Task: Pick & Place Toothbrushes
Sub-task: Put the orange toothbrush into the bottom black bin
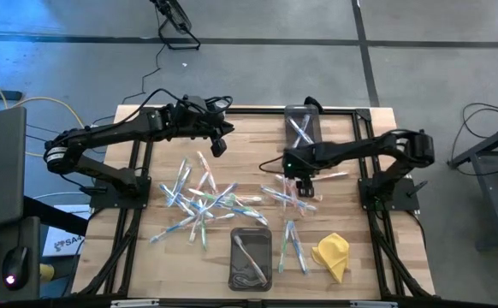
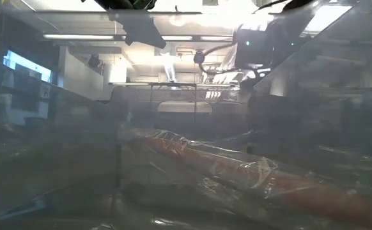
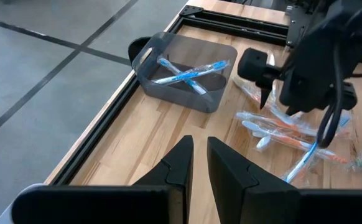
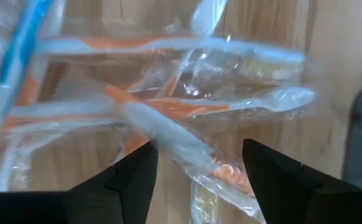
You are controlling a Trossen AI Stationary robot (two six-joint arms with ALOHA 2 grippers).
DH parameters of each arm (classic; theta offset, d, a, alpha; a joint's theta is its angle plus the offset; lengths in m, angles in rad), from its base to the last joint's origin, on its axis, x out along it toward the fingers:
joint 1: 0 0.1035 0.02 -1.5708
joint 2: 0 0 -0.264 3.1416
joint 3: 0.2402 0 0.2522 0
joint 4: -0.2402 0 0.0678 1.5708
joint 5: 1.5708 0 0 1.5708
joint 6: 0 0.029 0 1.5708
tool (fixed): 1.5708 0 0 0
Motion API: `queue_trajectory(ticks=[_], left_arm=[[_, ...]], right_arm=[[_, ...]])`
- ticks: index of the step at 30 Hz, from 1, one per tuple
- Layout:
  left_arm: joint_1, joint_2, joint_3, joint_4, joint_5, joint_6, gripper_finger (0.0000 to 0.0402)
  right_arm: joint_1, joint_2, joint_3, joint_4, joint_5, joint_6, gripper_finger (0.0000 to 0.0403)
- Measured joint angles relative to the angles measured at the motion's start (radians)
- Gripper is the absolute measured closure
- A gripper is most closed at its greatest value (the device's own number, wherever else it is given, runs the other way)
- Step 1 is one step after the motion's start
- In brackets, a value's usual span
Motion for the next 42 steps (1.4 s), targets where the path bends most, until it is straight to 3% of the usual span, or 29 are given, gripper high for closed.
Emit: queue_trajectory(ticks=[7,20,26,34,42], left_arm=[[0.0,0.0,0.0,0.0,0.0,0.0,0.036],[0.0,0.001,0.0,0.0,0.0,0.0,0.036],[0.0,0.001,0.0,0.0,0.0,0.0,0.036],[0.0,0.001,0.0,0.0,0.0,0.0,0.036],[0.0,0.001,0.0,0.0,0.0,0.001,0.036]], right_arm=[[0.0,0.04,0.0,0.006,-0.002,0.0,0.0215],[0.005,0.009,0.011,-0.025,0.019,-0.016,0.0381],[0.013,-0.055,0.058,-0.076,0.109,-0.02,0.0374],[0.009,-0.206,0.151,-0.061,0.112,0.101,0.0381],[0.009,-0.35,0.202,0.15,0.149,0.169,0.038]])
